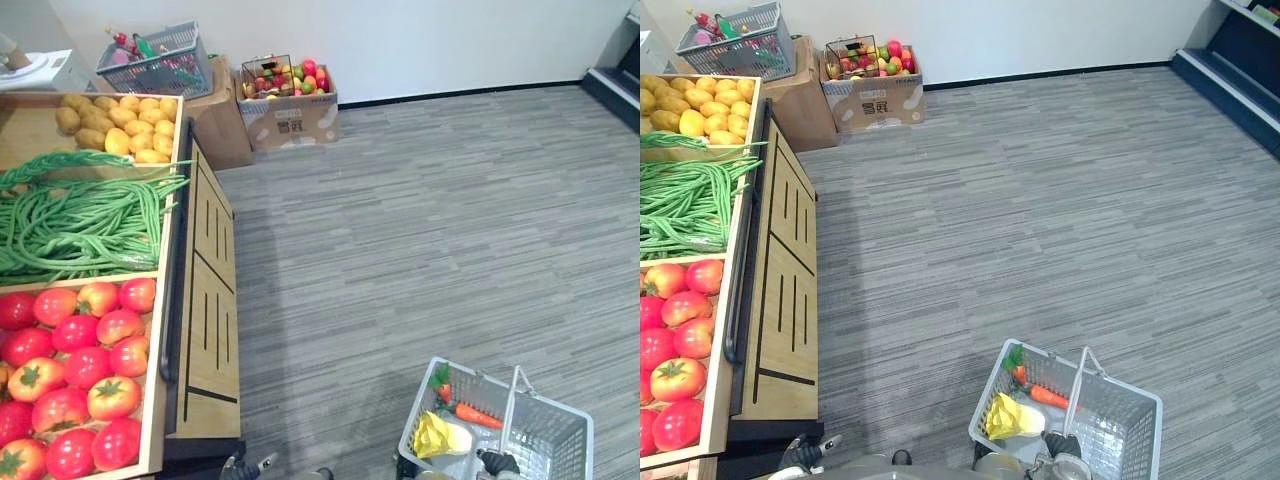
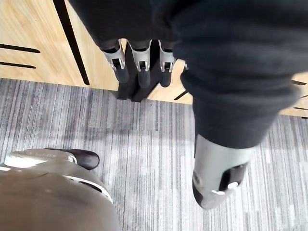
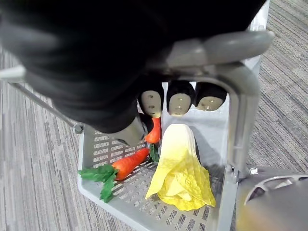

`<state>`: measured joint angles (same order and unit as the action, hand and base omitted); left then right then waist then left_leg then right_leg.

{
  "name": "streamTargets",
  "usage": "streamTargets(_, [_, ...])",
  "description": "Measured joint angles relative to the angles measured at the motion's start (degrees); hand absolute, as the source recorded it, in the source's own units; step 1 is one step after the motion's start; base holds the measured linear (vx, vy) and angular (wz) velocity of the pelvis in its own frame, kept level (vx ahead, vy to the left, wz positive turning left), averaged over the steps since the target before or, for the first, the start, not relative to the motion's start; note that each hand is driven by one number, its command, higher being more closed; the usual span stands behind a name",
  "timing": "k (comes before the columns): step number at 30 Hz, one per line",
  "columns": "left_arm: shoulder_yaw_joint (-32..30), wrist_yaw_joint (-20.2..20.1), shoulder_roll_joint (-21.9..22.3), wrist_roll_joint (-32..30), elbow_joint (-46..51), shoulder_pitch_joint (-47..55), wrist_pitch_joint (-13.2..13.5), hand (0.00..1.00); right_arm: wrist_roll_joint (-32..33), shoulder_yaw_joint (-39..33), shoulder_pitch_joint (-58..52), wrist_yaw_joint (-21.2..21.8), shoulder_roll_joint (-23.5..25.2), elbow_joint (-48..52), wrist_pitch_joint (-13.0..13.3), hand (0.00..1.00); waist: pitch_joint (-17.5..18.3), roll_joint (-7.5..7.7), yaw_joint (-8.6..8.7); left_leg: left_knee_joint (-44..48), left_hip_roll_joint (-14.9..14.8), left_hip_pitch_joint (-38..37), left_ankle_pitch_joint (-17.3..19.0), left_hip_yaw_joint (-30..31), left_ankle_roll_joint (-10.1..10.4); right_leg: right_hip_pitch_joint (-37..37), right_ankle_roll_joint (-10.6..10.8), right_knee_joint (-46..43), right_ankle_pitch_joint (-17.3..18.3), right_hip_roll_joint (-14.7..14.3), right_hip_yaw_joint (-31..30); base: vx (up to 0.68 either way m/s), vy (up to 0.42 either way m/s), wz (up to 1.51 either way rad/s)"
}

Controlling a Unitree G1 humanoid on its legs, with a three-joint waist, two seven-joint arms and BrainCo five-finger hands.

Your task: Pick vegetable in the basket

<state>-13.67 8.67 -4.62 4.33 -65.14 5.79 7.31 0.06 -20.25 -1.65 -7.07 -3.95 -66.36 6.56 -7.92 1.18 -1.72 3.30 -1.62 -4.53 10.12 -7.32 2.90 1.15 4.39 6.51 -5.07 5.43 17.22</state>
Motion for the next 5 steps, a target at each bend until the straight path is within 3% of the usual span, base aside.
streamTargets(5, [0.3, 0.0, -0.2, 0.0, -1.1, -0.1, 0.0, 0.00, 3.4, -1.8, -0.8, 0.0, 0.5, -1.2, 0.0, 1.00, 1.0, -0.05, 0.09, -1.1, 0.1, -1.0, 0.2, 0.1, -0.5, 0.3, 0.4, 0.0, -0.3, 0.0, -0.2, -0.04, 0.013, -0.02])
